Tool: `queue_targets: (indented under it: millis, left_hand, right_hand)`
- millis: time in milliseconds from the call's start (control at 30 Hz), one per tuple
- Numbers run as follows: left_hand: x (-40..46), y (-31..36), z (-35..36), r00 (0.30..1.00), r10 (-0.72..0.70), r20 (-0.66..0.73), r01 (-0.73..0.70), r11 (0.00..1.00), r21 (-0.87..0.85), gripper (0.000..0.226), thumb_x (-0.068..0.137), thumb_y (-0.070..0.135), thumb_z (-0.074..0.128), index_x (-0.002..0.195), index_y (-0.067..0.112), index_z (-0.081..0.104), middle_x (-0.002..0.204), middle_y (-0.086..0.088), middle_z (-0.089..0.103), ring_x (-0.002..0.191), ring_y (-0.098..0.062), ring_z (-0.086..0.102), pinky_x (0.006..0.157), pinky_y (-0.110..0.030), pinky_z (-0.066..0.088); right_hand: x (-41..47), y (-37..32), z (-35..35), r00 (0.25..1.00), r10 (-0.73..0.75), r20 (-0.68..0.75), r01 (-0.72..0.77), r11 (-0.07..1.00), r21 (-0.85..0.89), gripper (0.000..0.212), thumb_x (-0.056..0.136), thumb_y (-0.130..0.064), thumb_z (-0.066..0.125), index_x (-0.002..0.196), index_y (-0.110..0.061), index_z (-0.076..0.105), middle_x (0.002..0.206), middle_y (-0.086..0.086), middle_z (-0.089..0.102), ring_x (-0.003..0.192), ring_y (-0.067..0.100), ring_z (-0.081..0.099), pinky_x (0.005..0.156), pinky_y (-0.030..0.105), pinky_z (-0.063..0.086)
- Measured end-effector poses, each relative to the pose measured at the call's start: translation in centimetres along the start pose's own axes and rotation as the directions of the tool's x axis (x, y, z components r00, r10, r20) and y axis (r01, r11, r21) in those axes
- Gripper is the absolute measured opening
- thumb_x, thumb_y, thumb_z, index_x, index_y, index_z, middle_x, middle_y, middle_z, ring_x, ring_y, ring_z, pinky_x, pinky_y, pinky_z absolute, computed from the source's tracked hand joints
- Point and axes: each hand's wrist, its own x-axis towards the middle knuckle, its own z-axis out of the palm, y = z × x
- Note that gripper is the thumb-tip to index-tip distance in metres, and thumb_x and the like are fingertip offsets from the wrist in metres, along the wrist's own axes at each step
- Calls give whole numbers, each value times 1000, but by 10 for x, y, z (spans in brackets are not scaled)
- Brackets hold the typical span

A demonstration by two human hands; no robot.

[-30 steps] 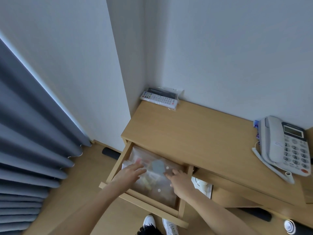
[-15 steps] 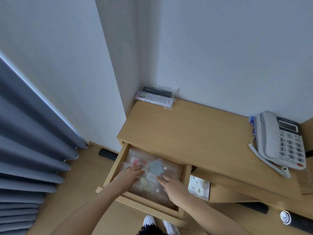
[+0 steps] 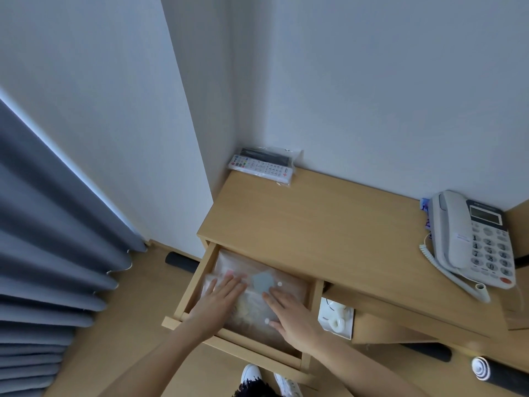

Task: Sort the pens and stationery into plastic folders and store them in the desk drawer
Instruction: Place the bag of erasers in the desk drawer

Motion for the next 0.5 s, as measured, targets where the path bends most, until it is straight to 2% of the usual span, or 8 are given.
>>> queue_targets:
  millis: [33,100,167,267,300,367,467,500]
  left_hand:
    - [-1,-3,5,999,19,-38,-17,999,42,98,57,24,84,142,18,34,143,-4,47,133,-26,37,113,-44,22]
    - [-4,-5,7,995,80,-62,-78,996,35,89,71,29,67,148,22,23,140,-1,50,135,-23,38,113,-38,7]
    - [-7,-2,6,993,96,-61,-96,995,7,72,88,32,37,152,22,5,146,0,41,142,-23,21,114,-37,2]
    - [-12,0,4,997,53,-64,-50,998,48,51,101,34,8,151,20,6,159,-2,10,143,-23,8,116,-40,-2]
    - [-13,1,4,997,55,-58,-52,997,53,53,101,36,12,151,19,9,160,-3,0,143,-23,6,117,-41,-4]
    - [-13,2,2,999,51,-8,-50,997,51,62,94,42,27,149,19,14,159,-4,-3,143,-24,7,117,-43,-6]
    - [-12,3,4,997,42,66,-46,997,58,67,89,48,32,148,19,20,157,-5,21,142,-27,13,115,-45,-1]
    - [-11,3,4,996,32,88,-37,997,64,68,89,50,32,148,19,21,153,-5,30,141,-28,18,113,-46,1]
  right_hand:
    - [1,-1,0,1000,-18,-24,18,1000,-7,60,80,-45,65,129,-18,45,125,3,61,108,19,63,87,28,51]
    - [5,-3,0,998,-52,-21,52,999,10,66,78,-40,71,133,-18,40,131,4,57,113,21,60,93,33,48]
    - [7,-5,-2,997,-80,-16,80,997,-2,68,80,-37,69,136,-18,35,135,6,54,117,23,57,99,38,43]
    - [10,-9,-2,992,-112,51,115,992,-59,77,71,-48,75,134,-22,41,133,1,57,115,16,60,97,34,45]
    - [11,-11,-2,990,-121,72,127,988,-88,81,67,-52,77,134,-23,43,133,0,56,116,15,59,97,33,47]
    - [11,-12,0,978,-185,95,196,972,-128,84,65,-50,78,136,-24,41,139,0,51,122,16,54,100,35,46]
    - [11,-8,4,974,-186,126,206,964,-170,85,65,-45,80,138,-26,40,145,1,45,126,18,51,104,37,39]
    - [10,-7,4,975,-164,150,188,969,-162,91,67,-42,79,143,-28,33,146,2,42,127,19,50,105,38,36]
